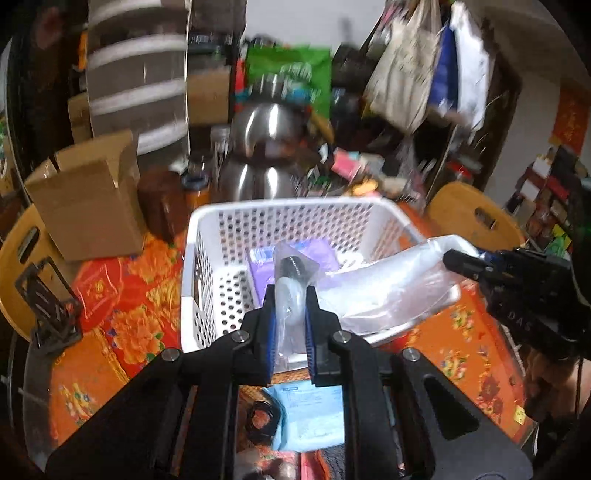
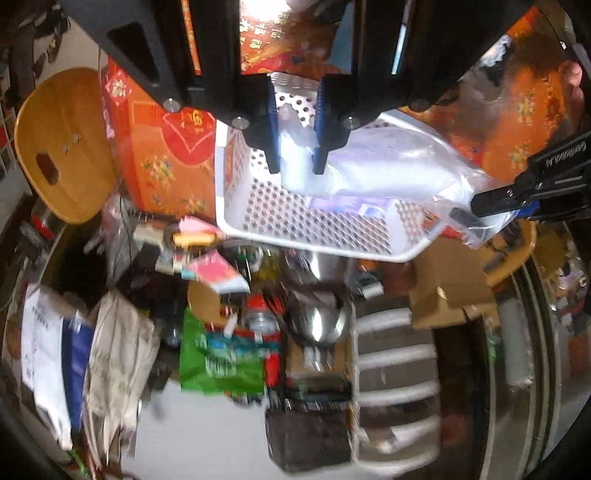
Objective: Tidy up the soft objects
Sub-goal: 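Carry the clear plastic bag into the white basket and release it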
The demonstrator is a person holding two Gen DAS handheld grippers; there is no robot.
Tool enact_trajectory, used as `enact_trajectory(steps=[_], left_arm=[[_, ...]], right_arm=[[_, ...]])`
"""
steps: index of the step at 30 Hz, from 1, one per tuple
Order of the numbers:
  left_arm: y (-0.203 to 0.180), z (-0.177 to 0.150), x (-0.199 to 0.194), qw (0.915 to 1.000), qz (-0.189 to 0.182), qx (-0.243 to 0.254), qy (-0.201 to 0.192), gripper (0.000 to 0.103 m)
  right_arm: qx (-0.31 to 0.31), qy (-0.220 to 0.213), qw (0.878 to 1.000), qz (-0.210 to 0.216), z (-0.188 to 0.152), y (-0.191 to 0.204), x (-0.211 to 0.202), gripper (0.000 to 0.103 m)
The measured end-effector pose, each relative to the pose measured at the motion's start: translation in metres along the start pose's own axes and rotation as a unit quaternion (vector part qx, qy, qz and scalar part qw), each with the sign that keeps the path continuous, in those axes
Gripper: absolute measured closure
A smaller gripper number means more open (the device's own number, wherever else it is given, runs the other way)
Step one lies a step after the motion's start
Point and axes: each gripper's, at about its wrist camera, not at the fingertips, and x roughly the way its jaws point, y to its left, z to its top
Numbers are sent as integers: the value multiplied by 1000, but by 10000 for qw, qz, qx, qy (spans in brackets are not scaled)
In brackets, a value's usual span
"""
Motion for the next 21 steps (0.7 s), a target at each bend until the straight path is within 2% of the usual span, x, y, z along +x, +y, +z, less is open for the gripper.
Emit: enact_trajectory(steps=[4, 7, 13, 16, 18, 19, 20, 21], left_arm=[[2, 5, 49, 9981, 155, -52, 598, 92], [4, 1, 71, 9962, 233, -94, 837, 92], [10, -8, 97, 9944, 322, -58, 1008, 91], [12, -13, 105, 9945, 385, -21, 972, 89], [13, -15, 108, 9943, 477, -5, 954, 75], [14, -17, 108, 9942, 519, -21, 940, 69], [16, -18, 108, 9944, 539, -51, 912, 52], [18, -18, 106, 9946, 538, -79, 880, 37]], right_arm=[[105, 453, 9989, 38, -5, -10, 36, 88], [15, 662, 9978, 24, -9, -8, 56, 88], [24, 764, 9970, 141, -14, -12, 76, 88], [-89, 759, 9970, 89, -16, -8, 81, 84], [-105, 696, 9975, 11, -17, -9, 81, 64], [-114, 659, 9978, -14, -17, -9, 80, 62], [-112, 556, 9984, -28, -18, -10, 76, 61], [-101, 491, 9987, -32, -17, -11, 74, 53]])
